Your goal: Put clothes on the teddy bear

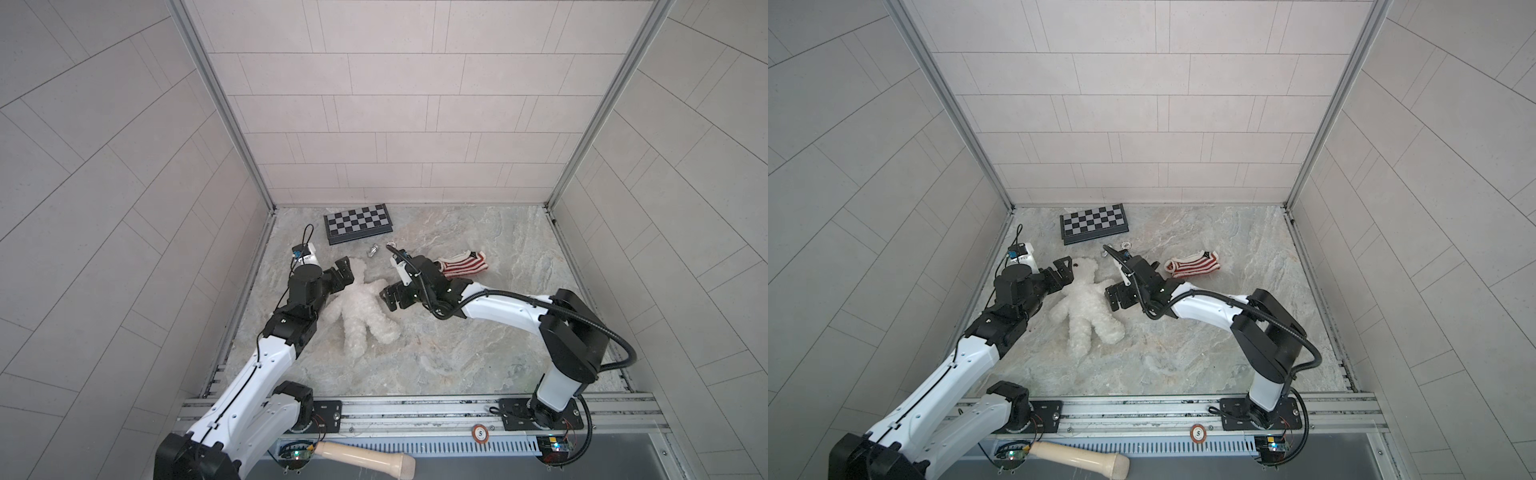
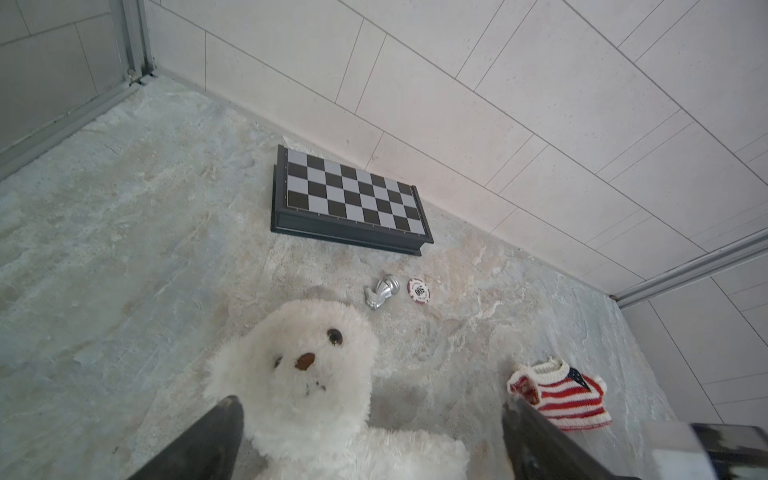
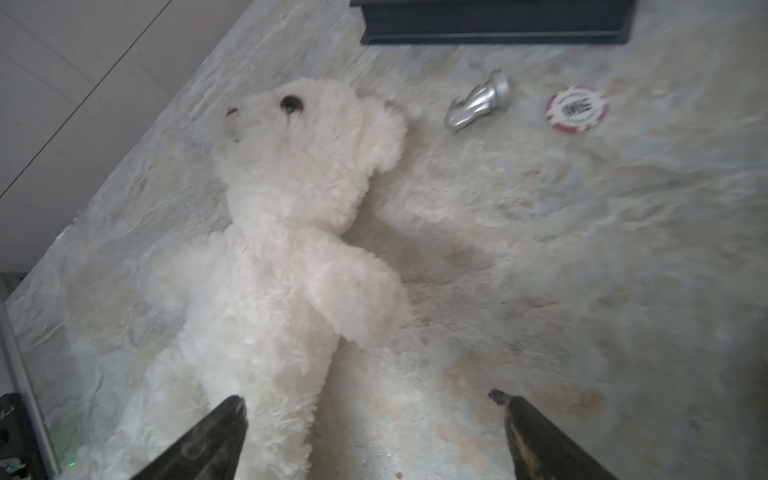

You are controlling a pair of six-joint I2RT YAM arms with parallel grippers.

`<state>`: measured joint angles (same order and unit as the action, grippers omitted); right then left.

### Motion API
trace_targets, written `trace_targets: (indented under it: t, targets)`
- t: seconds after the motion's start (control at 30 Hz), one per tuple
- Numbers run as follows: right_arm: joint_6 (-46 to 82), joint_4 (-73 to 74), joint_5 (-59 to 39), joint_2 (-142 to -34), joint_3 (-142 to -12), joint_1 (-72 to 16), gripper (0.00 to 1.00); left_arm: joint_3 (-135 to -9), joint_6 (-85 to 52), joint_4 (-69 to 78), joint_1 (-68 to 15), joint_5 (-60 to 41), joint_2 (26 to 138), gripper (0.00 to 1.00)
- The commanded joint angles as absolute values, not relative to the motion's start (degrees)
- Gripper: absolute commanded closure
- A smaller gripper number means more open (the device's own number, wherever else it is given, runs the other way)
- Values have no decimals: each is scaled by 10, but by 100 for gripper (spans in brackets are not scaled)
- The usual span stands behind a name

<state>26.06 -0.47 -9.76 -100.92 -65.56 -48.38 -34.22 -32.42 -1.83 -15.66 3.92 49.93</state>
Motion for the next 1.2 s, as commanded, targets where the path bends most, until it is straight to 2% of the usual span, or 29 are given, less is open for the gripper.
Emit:
trace_targets:
  t: [0.0, 0.13, 0.33, 0.37, 0.5, 0.63, 0.7, 0.83, 0.97, 1.07, 1.17]
  targets:
    - [304, -6, -143, -1046, -687, -505, 3, -360, -338, -75, -155, 31, 470, 0]
    - [319, 40, -161, -1083, -694, -517, 9, -334, -365, -70, -134, 27, 442, 0]
    - [331, 28, -166, -1146, -734, -535, 21, -313, -379, -65, -119, 10, 426, 0]
    - [331, 32, -165, -1150, -733, -536, 28, -313, -380, -65, -118, 10, 422, 0]
    - [334, 43, -153, -1144, -719, -537, 64, -319, -371, -79, -115, 14, 410, 0]
    - [332, 55, -140, -1100, -694, -536, 89, -328, -352, -85, -112, -1, 404, 0]
    - [327, 77, -128, -1046, -662, -535, 99, -345, -325, -85, -112, -32, 409, 0]
    - [314, 87, -103, -908, -581, -499, 100, -378, -289, -105, -126, -62, 427, 0]
    - [273, -33, -77, -745, -527, -409, 100, -392, -283, -73, -161, -90, 460, 7]
    - [243, -119, -72, -637, -500, -311, 100, -434, -265, -50, -230, -102, 547, 10]
    - [223, -169, -103, -560, -478, -191, 100, -496, -259, -19, -282, -146, 690, 15]
